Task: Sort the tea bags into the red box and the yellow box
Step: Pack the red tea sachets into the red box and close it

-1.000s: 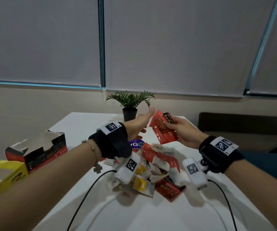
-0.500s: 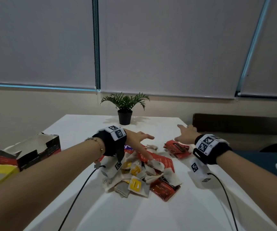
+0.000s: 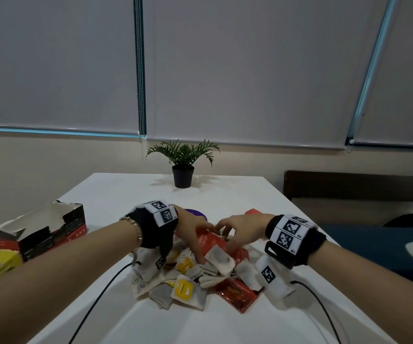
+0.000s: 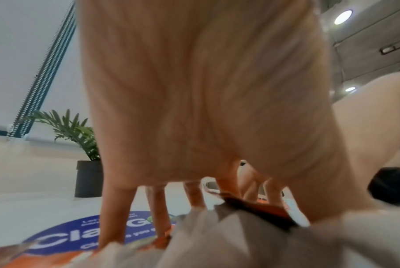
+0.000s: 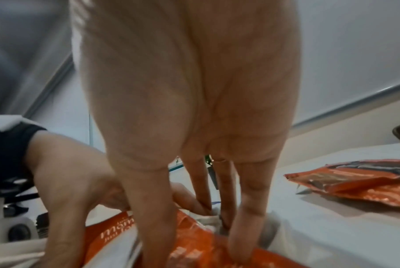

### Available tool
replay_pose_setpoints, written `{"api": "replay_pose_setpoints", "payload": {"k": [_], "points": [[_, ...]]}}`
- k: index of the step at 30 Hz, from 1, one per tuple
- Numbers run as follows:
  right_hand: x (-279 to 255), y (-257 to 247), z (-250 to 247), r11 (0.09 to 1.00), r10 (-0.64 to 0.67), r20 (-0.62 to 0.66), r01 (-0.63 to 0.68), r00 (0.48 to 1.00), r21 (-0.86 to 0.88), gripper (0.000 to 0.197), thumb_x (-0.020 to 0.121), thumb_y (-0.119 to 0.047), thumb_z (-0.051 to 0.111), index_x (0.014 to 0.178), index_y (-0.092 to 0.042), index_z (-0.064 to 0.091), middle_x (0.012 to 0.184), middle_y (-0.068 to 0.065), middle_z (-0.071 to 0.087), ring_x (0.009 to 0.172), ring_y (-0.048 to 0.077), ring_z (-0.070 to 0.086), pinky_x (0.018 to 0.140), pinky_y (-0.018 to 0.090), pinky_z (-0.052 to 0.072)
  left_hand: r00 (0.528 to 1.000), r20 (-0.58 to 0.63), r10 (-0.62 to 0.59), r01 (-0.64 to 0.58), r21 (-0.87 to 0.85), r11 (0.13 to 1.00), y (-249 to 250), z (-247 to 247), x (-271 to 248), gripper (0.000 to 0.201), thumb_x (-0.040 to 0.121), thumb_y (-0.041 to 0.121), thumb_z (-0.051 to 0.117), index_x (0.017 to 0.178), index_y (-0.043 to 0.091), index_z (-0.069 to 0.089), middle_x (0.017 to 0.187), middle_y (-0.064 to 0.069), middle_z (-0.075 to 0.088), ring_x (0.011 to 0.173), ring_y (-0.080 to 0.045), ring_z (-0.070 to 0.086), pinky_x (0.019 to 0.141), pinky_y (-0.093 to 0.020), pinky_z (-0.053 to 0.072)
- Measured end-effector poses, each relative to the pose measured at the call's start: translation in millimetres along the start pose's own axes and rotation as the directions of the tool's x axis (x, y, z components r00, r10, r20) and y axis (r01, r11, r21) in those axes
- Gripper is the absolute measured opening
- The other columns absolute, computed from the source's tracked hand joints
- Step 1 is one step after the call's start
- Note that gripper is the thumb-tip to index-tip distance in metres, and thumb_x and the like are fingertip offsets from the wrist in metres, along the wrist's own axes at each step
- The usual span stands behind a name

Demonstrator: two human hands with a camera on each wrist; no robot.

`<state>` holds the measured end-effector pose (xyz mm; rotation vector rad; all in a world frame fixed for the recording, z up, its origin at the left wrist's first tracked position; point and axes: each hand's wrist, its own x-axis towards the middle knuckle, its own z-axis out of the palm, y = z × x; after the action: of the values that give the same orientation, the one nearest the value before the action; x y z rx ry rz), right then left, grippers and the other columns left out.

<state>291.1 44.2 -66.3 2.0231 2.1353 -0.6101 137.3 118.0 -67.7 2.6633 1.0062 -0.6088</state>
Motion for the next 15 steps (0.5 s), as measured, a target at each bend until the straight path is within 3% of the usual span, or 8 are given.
{"api": "replay_pose_setpoints", "payload": {"k": [2, 4, 6, 8, 11, 13, 15], "points": [[-2, 0, 3, 0.997, -0.042, 0.023, 0.04, 0.999, 0.07, 0.075, 0.083, -0.034, 0.075, 0.147, -0.026, 0.036, 0.139, -0.002, 0.051, 0.109, 0.011, 0.054, 0.093, 0.026, 0.045, 1.0, 0.005, 0.025, -0.024, -0.021, 0.999, -7, 3, -9, 0.087, 0.077, 0.045, 0.076, 0.148, 0.031, 0.027, 0.148, 0.005, 0.035, 0.136, -0.02, 0.035, 0.11, -0.037, 0.032], [-6, -1, 6, 0.995, -0.05, 0.023, 0.048, 0.999, 0.084, 0.089, 0.075, -0.04, 0.081, 0.148, -0.033, 0.03, 0.14, -0.004, 0.048, 0.111, 0.012, 0.055, 0.098, 0.031, 0.047, 0.999, -0.012, 0.038, -0.039, -0.055, 0.998, -13, 4, -18, 0.084, 0.076, 0.042, 0.078, 0.145, 0.03, 0.032, 0.142, 0.006, 0.041, 0.13, -0.018, 0.041, 0.108, -0.037, 0.037], [-10, -2, 10, 0.998, -0.035, 0.008, 0.035, 0.999, 0.045, 0.098, 0.07, -0.043, 0.084, 0.148, -0.037, 0.027, 0.141, -0.006, 0.045, 0.111, 0.013, 0.055, 0.101, 0.036, 0.047, 0.998, -0.044, 0.042, -0.046, -0.111, 0.993, -19, 5, -25, 0.078, 0.074, 0.041, 0.08, 0.139, 0.032, 0.037, 0.132, 0.008, 0.048, 0.121, -0.016, 0.048, 0.099, -0.032, 0.043], [-14, -4, 13, 1.0, -0.03, -0.013, 0.03, 0.999, 0.01, 0.097, 0.069, -0.04, 0.086, 0.147, -0.036, 0.029, 0.139, -0.005, 0.046, 0.107, 0.013, 0.055, 0.096, 0.034, 0.049, 0.994, -0.103, 0.046, -0.064, -0.179, 0.982, -24, 6, -32, 0.074, 0.071, 0.042, 0.082, 0.133, 0.035, 0.042, 0.122, 0.012, 0.052, 0.111, -0.013, 0.052, 0.09, -0.027, 0.044], [-22, -6, 12, 0.999, -0.034, -0.065, 0.037, 0.997, 0.037, 0.08, 0.07, -0.033, 0.086, 0.137, -0.03, 0.044, 0.127, -0.006, 0.053, 0.098, 0.011, 0.056, 0.082, 0.026, 0.048, 0.978, -0.205, 0.031, -0.078, -0.221, 0.972, -32, 3, -40, 0.072, 0.073, 0.041, 0.081, 0.134, 0.029, 0.043, 0.122, 0.01, 0.053, 0.105, -0.01, 0.053, 0.081, -0.019, 0.044], [-30, -4, 5, 0.997, -0.032, -0.12, 0.04, 0.992, 0.064, 0.05, 0.072, -0.03, 0.085, 0.115, -0.027, 0.059, 0.106, -0.009, 0.063, 0.09, 0.012, 0.06, 0.074, 0.025, 0.05, 0.963, -0.27, 0.018, -0.091, -0.259, 0.962, -38, 0, -44, 0.068, 0.077, 0.034, 0.079, 0.134, 0.024, 0.043, 0.12, 0.007, 0.053, 0.096, -0.008, 0.054, 0.067, -0.011, 0.043], [-37, 1, -6, 0.993, -0.031, -0.167, 0.049, 0.986, 0.104, 0.025, 0.075, -0.031, 0.082, 0.095, -0.025, 0.069, 0.091, -0.003, 0.073, 0.078, 0.013, 0.063, 0.067, 0.026, 0.049, 0.941, -0.339, -0.001, -0.105, -0.295, 0.95, -45, -2, -48, 0.068, 0.077, 0.028, 0.08, 0.133, 0.025, 0.042, 0.121, 0.005, 0.052, 0.1, -0.011, 0.054, 0.069, -0.014, 0.046]]}}
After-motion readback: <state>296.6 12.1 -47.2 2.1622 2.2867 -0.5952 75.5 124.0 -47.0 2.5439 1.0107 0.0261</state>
